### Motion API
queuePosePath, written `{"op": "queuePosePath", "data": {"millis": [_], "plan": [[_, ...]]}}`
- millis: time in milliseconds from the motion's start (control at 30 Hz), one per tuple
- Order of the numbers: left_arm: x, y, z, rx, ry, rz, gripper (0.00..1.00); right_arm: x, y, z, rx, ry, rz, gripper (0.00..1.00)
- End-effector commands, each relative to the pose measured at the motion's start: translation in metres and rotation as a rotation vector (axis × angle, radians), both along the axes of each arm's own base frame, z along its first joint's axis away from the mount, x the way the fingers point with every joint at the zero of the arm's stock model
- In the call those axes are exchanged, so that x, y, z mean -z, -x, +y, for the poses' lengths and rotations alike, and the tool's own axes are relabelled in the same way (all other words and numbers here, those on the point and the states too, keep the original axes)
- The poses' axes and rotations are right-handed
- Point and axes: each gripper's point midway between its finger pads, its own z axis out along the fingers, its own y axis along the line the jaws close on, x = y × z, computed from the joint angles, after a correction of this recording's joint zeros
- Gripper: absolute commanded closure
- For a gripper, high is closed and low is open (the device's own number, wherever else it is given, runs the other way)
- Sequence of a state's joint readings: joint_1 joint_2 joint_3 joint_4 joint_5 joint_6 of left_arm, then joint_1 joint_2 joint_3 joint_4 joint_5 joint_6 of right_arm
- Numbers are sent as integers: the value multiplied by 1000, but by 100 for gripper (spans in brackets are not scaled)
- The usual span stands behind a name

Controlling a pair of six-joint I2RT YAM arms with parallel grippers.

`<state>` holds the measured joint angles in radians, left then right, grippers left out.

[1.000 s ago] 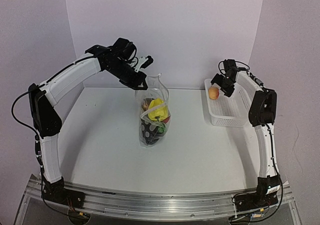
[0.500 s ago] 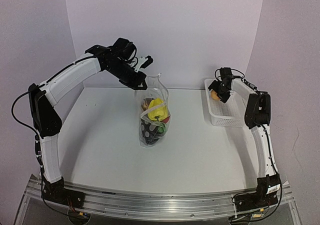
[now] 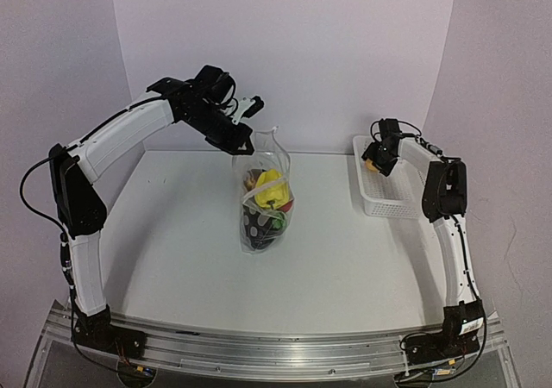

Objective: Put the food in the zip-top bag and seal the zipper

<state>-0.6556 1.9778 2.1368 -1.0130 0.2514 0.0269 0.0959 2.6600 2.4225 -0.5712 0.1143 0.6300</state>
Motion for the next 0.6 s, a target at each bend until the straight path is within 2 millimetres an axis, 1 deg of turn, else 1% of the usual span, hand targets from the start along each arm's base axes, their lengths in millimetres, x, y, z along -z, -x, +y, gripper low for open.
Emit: {"op": "queuePosePath", "data": {"millis": [0, 33, 133, 200, 267, 300, 333, 400, 467, 567], "plan": [[-19, 1, 2, 6, 29, -35, 100, -32, 8, -8, -57, 71, -20, 42], [-19, 2, 3, 6, 29, -35, 100, -40, 10, -7, -75, 75, -27, 43], [-22, 2, 4, 6, 30, -42, 100, -82, 20, 1, -144, 95, -75, 46], [-24, 1, 5, 4, 28, -50, 100, -129, 33, 10, -206, 131, -137, 47], [-28, -1, 6, -3, 24, -69, 100, -175, 52, 26, -283, 163, -204, 48], [-30, -1, 7, -5, 21, -78, 100, -198, 64, 39, -329, 172, -241, 48], [-31, -2, 8, -8, 19, -83, 100, -214, 76, 58, -388, 177, -269, 48], [-31, -1, 8, -8, 17, -83, 100, -258, 115, 107, -547, 189, -355, 49], [-30, -1, 9, -9, 18, -78, 100, -285, 154, 160, -701, 171, -421, 49], [-29, 1, 8, -8, 19, -70, 100, -323, 224, 235, -936, 15, -517, 50]]}}
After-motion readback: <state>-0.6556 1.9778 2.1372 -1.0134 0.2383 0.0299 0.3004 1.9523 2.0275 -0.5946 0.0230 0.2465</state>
